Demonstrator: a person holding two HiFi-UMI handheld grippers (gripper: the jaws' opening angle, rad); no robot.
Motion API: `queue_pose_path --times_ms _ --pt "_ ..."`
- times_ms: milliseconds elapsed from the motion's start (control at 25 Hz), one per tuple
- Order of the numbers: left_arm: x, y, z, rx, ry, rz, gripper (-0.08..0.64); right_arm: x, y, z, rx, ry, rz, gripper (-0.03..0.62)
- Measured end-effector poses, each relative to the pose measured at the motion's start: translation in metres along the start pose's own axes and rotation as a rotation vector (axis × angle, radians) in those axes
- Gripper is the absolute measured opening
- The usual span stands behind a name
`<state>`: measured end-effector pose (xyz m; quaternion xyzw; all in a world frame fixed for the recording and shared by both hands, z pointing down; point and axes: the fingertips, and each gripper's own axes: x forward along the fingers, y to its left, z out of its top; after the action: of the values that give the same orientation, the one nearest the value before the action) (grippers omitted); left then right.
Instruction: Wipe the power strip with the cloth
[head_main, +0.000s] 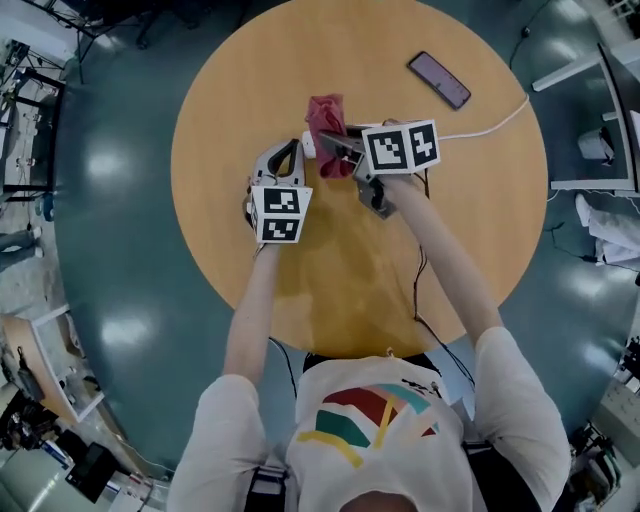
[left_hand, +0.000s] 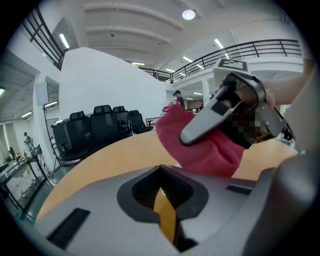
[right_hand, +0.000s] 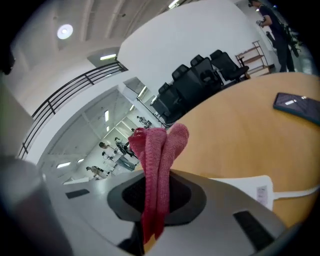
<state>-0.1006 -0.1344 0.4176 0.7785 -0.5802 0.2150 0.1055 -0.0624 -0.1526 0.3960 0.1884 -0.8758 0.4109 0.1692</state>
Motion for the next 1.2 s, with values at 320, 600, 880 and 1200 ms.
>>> queue_pose_path --times_ms 320,600,880,1200 --pt "0.028 -0.017 -0.019 -0.003 0.043 -0.054 0.034 0.039 -0.032 -0.017 0.103 0.073 -0.016 0.038" --pt "0.026 -0.004 -0.016 0.017 -0.002 -0.041 0.034 0.052 -0.036 -0.017 -0.094 0.158 -0.113 0.038" --pt "0.034 -0.019 -0.016 0.064 0.035 -0.068 0.034 0.027 -0.052 -0.018 -0.279 0.221 -0.216 0.040" --pt "0.040 -0.025 -0.022 0.108 0.069 -0.092 0.034 -0.032 -0.102 -0.016 -0.328 0.232 -0.337 0.040"
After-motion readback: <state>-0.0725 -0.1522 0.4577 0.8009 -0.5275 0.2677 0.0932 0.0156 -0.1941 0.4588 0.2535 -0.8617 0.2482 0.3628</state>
